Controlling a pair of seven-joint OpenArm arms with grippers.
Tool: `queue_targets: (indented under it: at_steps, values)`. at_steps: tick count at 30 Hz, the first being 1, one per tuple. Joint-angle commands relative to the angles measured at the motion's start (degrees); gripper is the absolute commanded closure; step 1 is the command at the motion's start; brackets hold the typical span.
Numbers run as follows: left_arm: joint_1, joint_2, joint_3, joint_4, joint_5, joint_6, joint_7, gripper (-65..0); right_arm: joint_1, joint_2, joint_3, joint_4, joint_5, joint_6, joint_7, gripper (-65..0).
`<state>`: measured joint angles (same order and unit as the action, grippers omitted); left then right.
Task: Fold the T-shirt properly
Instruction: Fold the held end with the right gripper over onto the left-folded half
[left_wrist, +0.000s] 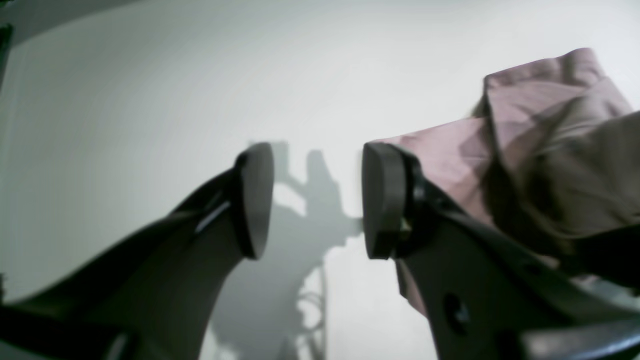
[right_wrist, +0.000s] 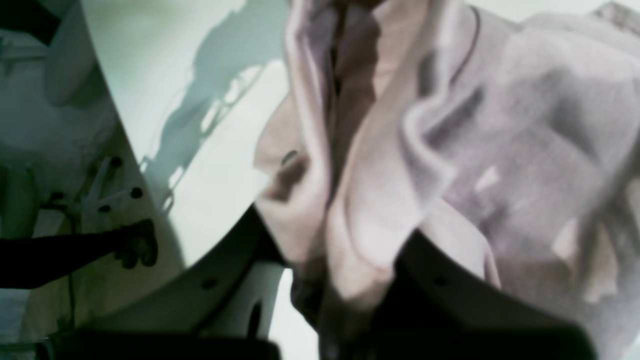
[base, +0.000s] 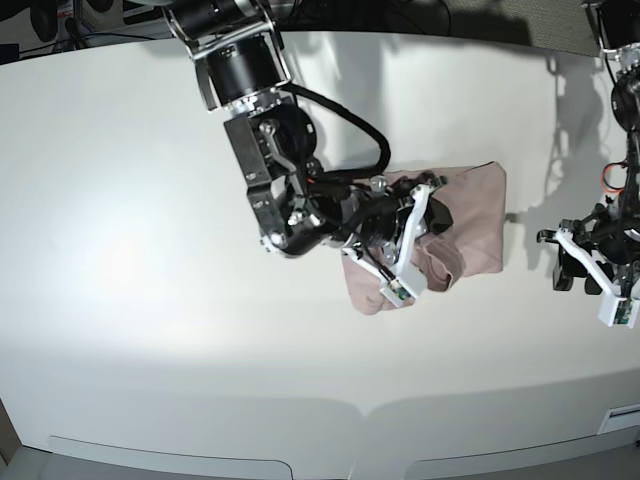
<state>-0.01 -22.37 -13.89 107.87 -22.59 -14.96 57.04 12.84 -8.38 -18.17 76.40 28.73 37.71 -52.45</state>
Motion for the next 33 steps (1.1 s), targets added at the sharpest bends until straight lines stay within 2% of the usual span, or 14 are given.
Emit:
queue_targets:
  at_steps: [1, 10, 15, 17, 19, 28, 33]
  values:
    - [-0.94, -0.81, -0.37, 1.09, -0.57, 0.22, -1.27, -28.1, 1.33, -0.62, -0.61, 0.17, 1.05, 0.2, 2.1, 0.0]
    - [-0.94, -0.79, -0.37, 1.09, -1.97, 0.2, -1.27, -28.1, 1.42, -0.62, -5.07, -5.42, -0.33, 0.22, 11.61, 0.0]
    - [-0.94, -0.66, -0.33, 1.09, -1.97, 0.2, -1.01, -28.1, 1.42, -0.62, -9.86, -6.43, -1.86, 0.22, 12.15, -0.4]
    - [-0.94, -0.66, -0.33, 1.09, -1.95, 0.2, -0.87, -28.1, 1.42, -0.62, -11.98, -6.43, -1.97, 0.2, 12.17, -11.3]
    - [-0.94, -0.66, -0.33, 1.09, -1.95, 0.2, -0.9, -28.1, 1.44, -0.62, -13.77, -6.43, -1.97, 0.2, 12.37, -19.0]
    - [-0.94, -0.66, -0.33, 1.09, -1.95, 0.2, -0.42, -28.1, 1.44, -0.62, -14.75, -6.4, -1.97, 0.26, 15.13, -21.1]
    - [-0.94, -0.66, -0.33, 1.09, -1.95, 0.17, -0.42, -28.1, 1.44, -0.62, -14.91, -6.4, -1.97, 0.48, 15.21, -32.6]
